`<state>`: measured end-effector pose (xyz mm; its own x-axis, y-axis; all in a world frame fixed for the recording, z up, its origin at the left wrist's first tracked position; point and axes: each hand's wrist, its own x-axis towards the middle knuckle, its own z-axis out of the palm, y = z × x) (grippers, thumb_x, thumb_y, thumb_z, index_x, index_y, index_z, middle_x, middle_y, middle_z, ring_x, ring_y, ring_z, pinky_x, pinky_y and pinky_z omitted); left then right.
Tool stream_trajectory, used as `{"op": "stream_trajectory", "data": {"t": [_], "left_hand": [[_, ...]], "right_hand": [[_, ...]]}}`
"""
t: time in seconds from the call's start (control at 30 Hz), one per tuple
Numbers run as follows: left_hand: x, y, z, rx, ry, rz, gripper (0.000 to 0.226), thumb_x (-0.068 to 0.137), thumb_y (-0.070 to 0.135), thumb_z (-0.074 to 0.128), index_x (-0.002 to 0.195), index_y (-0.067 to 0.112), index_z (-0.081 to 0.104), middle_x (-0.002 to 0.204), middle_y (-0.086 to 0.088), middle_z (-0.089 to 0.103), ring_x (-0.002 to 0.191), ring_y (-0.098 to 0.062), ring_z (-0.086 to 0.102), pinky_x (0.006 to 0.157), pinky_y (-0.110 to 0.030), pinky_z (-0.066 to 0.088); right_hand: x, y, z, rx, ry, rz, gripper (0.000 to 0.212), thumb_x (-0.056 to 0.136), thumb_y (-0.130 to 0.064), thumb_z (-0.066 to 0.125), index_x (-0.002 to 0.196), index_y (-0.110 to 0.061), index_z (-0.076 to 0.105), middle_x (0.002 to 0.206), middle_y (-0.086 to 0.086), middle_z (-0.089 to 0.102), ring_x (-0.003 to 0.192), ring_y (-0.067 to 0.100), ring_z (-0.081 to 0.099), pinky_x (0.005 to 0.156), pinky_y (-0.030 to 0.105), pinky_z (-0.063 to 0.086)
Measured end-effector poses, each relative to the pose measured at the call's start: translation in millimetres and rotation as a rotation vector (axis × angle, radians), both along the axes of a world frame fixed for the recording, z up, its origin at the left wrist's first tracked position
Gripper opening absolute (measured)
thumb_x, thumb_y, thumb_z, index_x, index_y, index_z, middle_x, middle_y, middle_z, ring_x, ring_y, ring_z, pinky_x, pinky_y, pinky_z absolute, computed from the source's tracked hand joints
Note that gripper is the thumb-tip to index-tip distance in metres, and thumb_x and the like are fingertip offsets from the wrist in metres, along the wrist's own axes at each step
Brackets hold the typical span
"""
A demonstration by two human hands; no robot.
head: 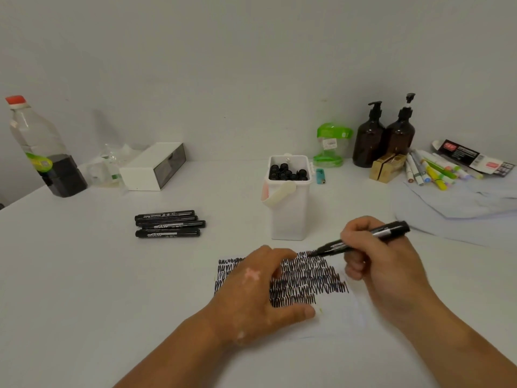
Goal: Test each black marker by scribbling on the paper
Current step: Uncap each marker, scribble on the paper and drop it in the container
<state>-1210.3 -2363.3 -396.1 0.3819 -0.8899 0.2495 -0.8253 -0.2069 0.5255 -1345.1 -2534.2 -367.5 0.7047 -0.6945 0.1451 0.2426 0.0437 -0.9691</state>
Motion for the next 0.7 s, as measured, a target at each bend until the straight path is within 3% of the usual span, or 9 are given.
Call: {"op": "stream_trajectory", "data": {"t": [0.07, 0.13, 0.3, 0.47, 0.7], "left_hand": [[-2.8, -2.0, -3.4, 0.126, -0.108, -0.010, 0.094, 0.063, 0.090, 0.056, 0.142, 0.045, 0.033, 0.114, 0.020, 0.042, 0.110, -0.003, 0.042, 0.100, -0.023, 0.037], [-4.0, -4.5, -6.6, 0.202, -0.182, 0.009, 0.097, 0.062, 0.094, 0.050, 0.144, 0.046, 0.032, 0.114, 0.015, 0.041, 0.112, -0.009, 0.040, 0.106, -0.030, 0.035], [9.1, 3.9, -3.8, 0.244, -0.150, 0.054, 0.089, 0.061, 0.091, 0.056, 0.139, 0.051, 0.039, 0.109, 0.015, 0.041, 0.108, -0.010, 0.040, 0.103, -0.030, 0.034], [15.8, 8.0, 0.4, 0.281, -0.126, 0.085, 0.081, 0.064, 0.087, 0.059, 0.135, 0.051, 0.043, 0.110, 0.014, 0.041, 0.107, -0.008, 0.039, 0.101, -0.029, 0.032], [14.3, 7.5, 0.5, 0.286, -0.110, 0.087, 0.081, 0.065, 0.085, 0.061, 0.137, 0.052, 0.042, 0.109, 0.013, 0.040, 0.106, -0.008, 0.038, 0.101, -0.030, 0.031]], "right_hand": [[-2.8, -2.9, 0.2, 0.024, 0.012, 0.003, 0.010, 0.073, -0.019, 0.066, 0.077, -0.014, 0.074, 0.051, 0.006, 0.047, 0.046, 0.018, 0.043, 0.040, 0.027, 0.035], [-3.5, -0.4, -1.4, -0.019, 0.055, 0.047, 0.018, 0.077, -0.020, 0.063, 0.083, -0.011, 0.077, 0.055, 0.010, 0.056, 0.048, 0.019, 0.051, 0.040, 0.028, 0.039], [0.9, 11.3, -6.7, -0.144, 0.243, 0.173, 0.017, 0.071, -0.024, 0.068, 0.081, -0.014, 0.077, 0.063, 0.010, 0.066, 0.055, 0.018, 0.058, 0.045, 0.027, 0.045], [5.4, 18.3, -17.9, -0.351, 0.453, 0.143, 0.019, 0.065, -0.031, 0.069, 0.082, -0.024, 0.075, 0.055, 0.001, 0.065, 0.043, 0.015, 0.052, 0.043, 0.027, 0.041], [6.5, 16.0, -23.6, -0.396, 0.496, 0.125, 0.028, 0.061, -0.041, 0.067, 0.086, -0.029, 0.075, 0.057, -0.001, 0.068, 0.045, 0.013, 0.055, 0.045, 0.026, 0.045]]}}
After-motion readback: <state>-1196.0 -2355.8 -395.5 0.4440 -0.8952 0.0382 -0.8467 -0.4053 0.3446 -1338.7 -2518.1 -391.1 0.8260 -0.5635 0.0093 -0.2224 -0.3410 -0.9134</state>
